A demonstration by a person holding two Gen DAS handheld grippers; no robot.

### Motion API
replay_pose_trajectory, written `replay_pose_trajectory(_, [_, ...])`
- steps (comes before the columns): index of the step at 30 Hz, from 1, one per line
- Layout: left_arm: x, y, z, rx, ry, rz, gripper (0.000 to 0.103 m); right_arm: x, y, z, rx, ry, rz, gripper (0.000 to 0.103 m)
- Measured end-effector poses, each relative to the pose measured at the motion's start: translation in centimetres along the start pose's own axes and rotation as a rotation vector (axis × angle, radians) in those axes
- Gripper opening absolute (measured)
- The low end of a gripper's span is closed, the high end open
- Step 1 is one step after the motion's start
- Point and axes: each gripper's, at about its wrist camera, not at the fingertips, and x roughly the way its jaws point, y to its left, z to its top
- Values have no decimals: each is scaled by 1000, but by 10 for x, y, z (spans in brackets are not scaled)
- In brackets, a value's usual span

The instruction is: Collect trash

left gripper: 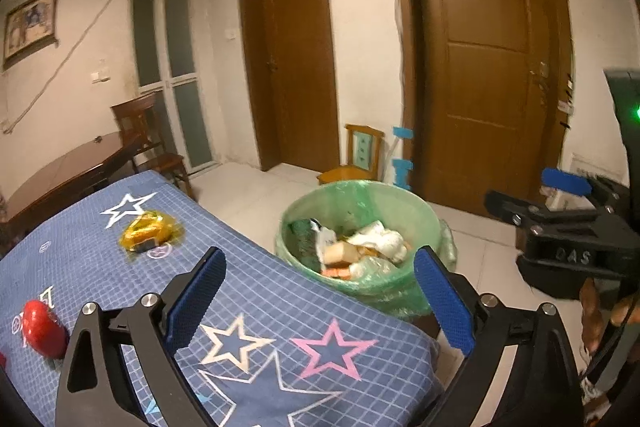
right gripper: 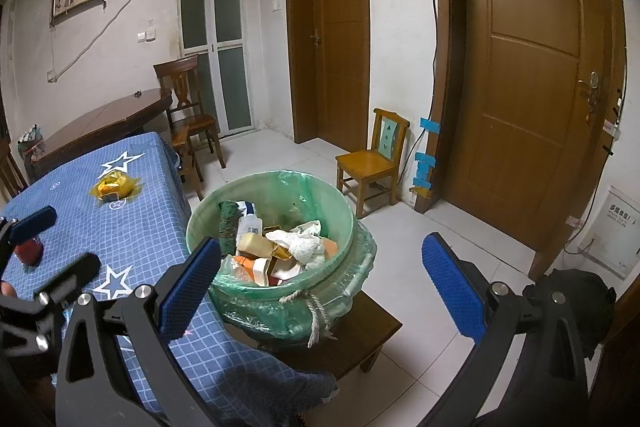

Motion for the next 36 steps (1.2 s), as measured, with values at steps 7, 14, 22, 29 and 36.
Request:
replay_pose_trajectory(7, [3,6,0,-4,46,-21,95,1,2,0,1,2,9,97])
replay_pose_trajectory(14, [1,9,0,-21,27,-20,95,1,4,0,-4,2,8,97])
replay_pose_trajectory(22, [1,6,-1,-12,28,-9,95,2,3,0,-2,8,11,97])
replay_pose_trajectory(29, [2,5,0,-11,30,-4,95,2,1,-1,8,11,10,97])
replay_pose_trajectory(36, [1,5,0,-12,18,3,95,1,0,-1,5,5,20,97])
